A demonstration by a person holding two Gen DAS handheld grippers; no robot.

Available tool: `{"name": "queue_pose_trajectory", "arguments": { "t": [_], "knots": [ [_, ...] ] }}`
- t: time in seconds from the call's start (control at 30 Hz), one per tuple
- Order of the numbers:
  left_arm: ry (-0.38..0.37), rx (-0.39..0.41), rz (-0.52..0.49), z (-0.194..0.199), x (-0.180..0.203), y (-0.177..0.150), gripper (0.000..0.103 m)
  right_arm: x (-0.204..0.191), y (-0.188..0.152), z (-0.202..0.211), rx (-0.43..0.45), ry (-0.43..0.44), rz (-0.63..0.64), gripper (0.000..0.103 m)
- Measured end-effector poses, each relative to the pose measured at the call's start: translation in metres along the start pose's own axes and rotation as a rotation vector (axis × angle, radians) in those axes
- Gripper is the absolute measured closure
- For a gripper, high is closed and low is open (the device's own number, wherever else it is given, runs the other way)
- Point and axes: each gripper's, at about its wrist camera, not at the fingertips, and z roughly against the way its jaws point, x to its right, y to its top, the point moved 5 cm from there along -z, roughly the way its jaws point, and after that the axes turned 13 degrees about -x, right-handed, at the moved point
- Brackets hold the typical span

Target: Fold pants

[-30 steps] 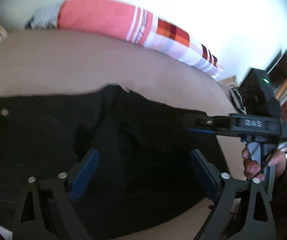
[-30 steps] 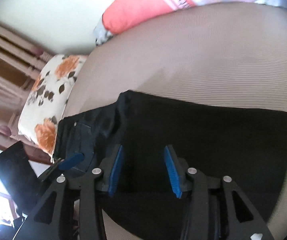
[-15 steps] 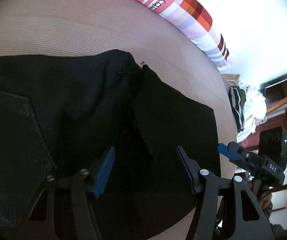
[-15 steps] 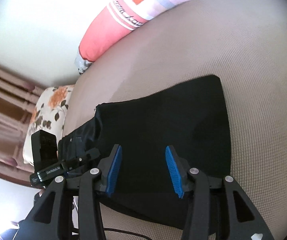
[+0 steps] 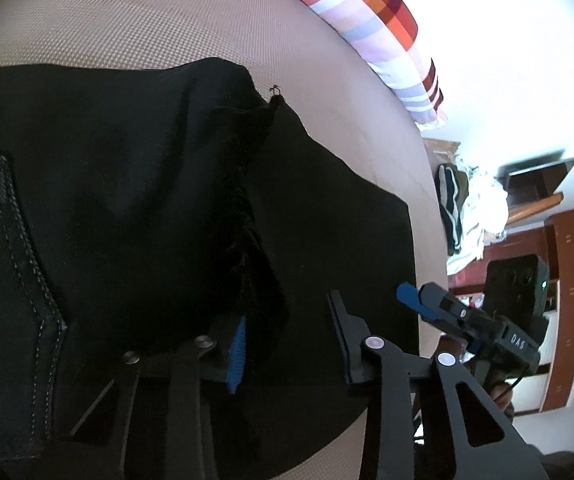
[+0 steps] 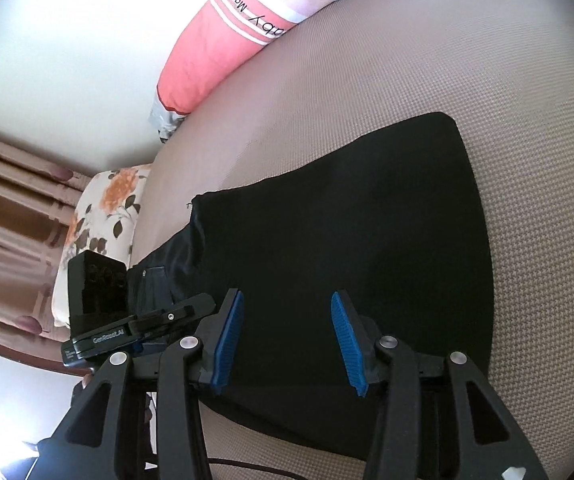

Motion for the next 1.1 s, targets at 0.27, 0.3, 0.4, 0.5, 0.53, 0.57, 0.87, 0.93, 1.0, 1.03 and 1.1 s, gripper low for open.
{"name": "queue_pose_trajectory", "arguments": {
  "t": [0.27, 0.3, 0.4, 0.5, 0.53, 0.57, 0.87, 0.93, 1.0, 1.03, 1.1],
  "knots": [
    [0.144, 0.09, -0.022, -0.002, 0.009, -0.007, 0.1, 0.003, -0.002, 0.001, -0.006, -0.085, 0.014, 0.058],
    [0.155, 0.094, -0.023, -0.001, 0.011, -0.009, 0.1, 0.003, -0.002, 0.003, -0.007, -0.105, 0.024, 0.058],
    [0.158, 0.105, -0.019, 0.007, 0.011, -0.016, 0.1, 0.004, -0.005, 0.008, -0.015, -0.22, 0.062, 0.058],
    [0.182, 0.11, -0.042, 0.012, 0.01, -0.024, 0.1, 0.004, -0.012, 0.009, -0.04, -0.347, 0.122, 0.058],
    [0.196, 0.108, -0.053, 0.012, 0.009, -0.026, 0.1, 0.004, -0.015, 0.007, -0.048, -0.383, 0.147, 0.058],
    [0.202, 0.108, -0.059, 0.01, 0.007, -0.027, 0.1, 0.005, -0.018, 0.004, -0.058, -0.42, 0.176, 0.06],
    [0.309, 0.115, -0.114, 0.006, 0.002, -0.031, 0.097, -0.002, -0.021, -0.011, -0.054, -0.543, 0.278, 0.055],
    [0.379, 0.123, -0.146, 0.007, 0.008, -0.031, 0.093, -0.003, -0.016, -0.008, -0.045, -0.536, 0.275, 0.055],
    [0.435, 0.143, -0.174, 0.01, 0.012, -0.031, 0.09, -0.006, -0.012, -0.005, -0.033, -0.535, 0.282, 0.056],
    [0.457, 0.154, -0.188, 0.011, 0.014, -0.03, 0.088, -0.007, -0.008, -0.003, -0.022, -0.543, 0.288, 0.056],
    [0.476, 0.17, -0.193, 0.013, 0.015, -0.027, 0.087, -0.01, -0.001, -0.001, -0.009, -0.552, 0.296, 0.056]
  ]
}}
